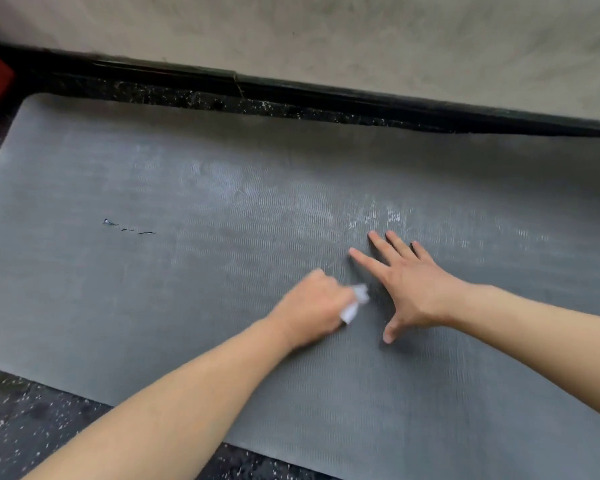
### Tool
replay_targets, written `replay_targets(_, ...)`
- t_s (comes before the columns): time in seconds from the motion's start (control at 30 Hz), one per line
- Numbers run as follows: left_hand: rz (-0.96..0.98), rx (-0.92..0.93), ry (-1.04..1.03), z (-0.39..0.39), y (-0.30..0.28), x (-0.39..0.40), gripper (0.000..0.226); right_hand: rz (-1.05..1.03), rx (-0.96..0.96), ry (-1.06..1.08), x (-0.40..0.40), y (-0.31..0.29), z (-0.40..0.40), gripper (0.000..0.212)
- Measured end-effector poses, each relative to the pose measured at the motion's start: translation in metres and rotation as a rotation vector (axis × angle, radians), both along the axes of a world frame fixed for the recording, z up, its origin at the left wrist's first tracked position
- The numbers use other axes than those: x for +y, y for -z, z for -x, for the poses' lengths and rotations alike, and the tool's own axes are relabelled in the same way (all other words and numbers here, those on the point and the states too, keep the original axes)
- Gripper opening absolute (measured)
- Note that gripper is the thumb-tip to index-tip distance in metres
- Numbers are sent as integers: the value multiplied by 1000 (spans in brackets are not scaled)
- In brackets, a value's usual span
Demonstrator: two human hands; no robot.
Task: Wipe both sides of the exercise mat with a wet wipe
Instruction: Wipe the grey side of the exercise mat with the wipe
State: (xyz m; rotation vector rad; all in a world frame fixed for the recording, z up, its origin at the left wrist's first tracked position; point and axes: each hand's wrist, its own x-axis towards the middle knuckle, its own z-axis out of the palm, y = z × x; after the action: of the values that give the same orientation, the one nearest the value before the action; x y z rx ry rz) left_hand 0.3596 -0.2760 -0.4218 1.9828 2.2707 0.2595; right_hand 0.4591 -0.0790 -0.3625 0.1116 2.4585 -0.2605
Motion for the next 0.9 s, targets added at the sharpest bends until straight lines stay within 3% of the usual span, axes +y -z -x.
replay_targets(0.07,-58,-17,-482,50,-6,5,20,-5,21,14,20,-16,21,158)
replay_targets(0.13,-122,-84,-689,60,-9,9,26,-51,48,69,42,-26,49,159)
replay_targets(0.2,-122,-141,-494,23,-12,22,21,-70,4,137,58,-27,74,166)
replay_targets(0.27,-6,-156,-3,-17,-15,27,11,-76,-79,157,64,-20,87,171)
replay_targets(0.33,52,-121,244,-8,-14,32,9,-123,-119,129,64,-11,88,175)
replay_targets(0.37,38,-61,168,14,-9,38,9,-139,-115,118,64,-8,87,176)
replay_targets(0.43,-6,4,-259,66,-5,47,14,-132,-95,111,66,-3,85,176)
replay_targets(0.5,-125,-39,-742,105,-10,50,18,-113,-80,118,69,-2,84,176)
replay_targets(0.53,-159,-94,-850,106,-12,53,14,-110,-79,121,69,-2,84,176)
replay_targets(0.6,-107,-145,-703,79,-13,70,11,-115,-77,119,69,-1,85,177)
replay_targets(0.7,58,-153,38,32,-14,77,15,-134,-68,105,70,1,84,176)
replay_targets(0.73,61,-135,156,43,-17,80,17,-137,-67,98,71,1,84,176)
replay_targets(0.77,27,-98,134,63,-17,86,17,-131,-65,85,71,-1,83,174)
replay_targets(0.9,-11,-26,-648,146,-19,105,15,-57,-30,140,102,-18,93,164)
